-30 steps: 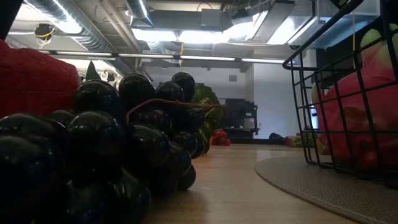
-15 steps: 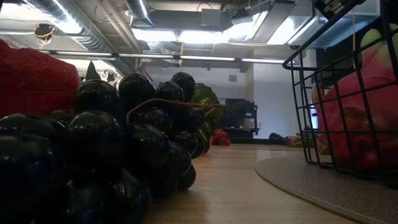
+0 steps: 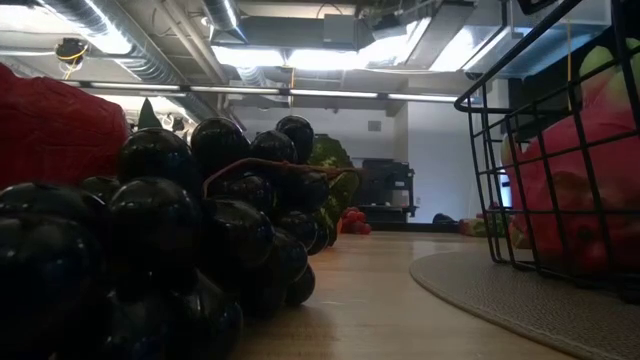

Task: Build produce basket
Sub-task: Put the red bell pepper into the black wire basket

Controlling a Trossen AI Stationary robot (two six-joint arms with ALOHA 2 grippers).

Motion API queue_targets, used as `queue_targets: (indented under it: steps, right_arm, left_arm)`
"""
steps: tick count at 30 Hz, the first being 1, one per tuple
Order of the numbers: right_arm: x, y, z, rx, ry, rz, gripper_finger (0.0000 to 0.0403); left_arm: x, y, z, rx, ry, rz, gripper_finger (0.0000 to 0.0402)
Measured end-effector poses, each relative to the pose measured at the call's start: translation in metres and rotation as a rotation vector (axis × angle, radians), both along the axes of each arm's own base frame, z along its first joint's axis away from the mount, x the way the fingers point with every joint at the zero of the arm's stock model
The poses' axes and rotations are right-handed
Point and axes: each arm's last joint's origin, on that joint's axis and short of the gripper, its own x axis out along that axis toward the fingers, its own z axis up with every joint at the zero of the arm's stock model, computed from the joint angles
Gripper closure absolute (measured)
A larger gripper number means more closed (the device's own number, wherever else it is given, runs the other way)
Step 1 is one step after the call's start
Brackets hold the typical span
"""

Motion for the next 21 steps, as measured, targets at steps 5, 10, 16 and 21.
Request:
queue_targets:
  steps: [5, 10, 16, 21]
  right_arm:
    - [0.0009, 0.0002, 0.0008, 0.003, -0.013, 0.000, 0.0402]
    - [0.0009, 0.0002, 0.0008, 0.003, -0.013, 0.000, 0.0402]
    - [0.0009, 0.0002, 0.0008, 0.004, -0.013, 0.000, 0.0402]
    - [0.0009, 0.0002, 0.0008, 0.004, -0.013, 0.000, 0.0402]
  left_arm:
    - [-0.0007, 0.0001, 0.0000, 0.014, 0.001, -0.024, 0.0320]
    - [-0.0007, 0.0001, 0.0000, 0.026, -0.002, -0.052, 0.0320]
    - [-0.0006, 0.0002, 0.0000, 0.051, -0.008, -0.109, 0.0320]
    - [-0.0005, 0.0002, 0.0000, 0.052, -0.008, -0.111, 0.0320]
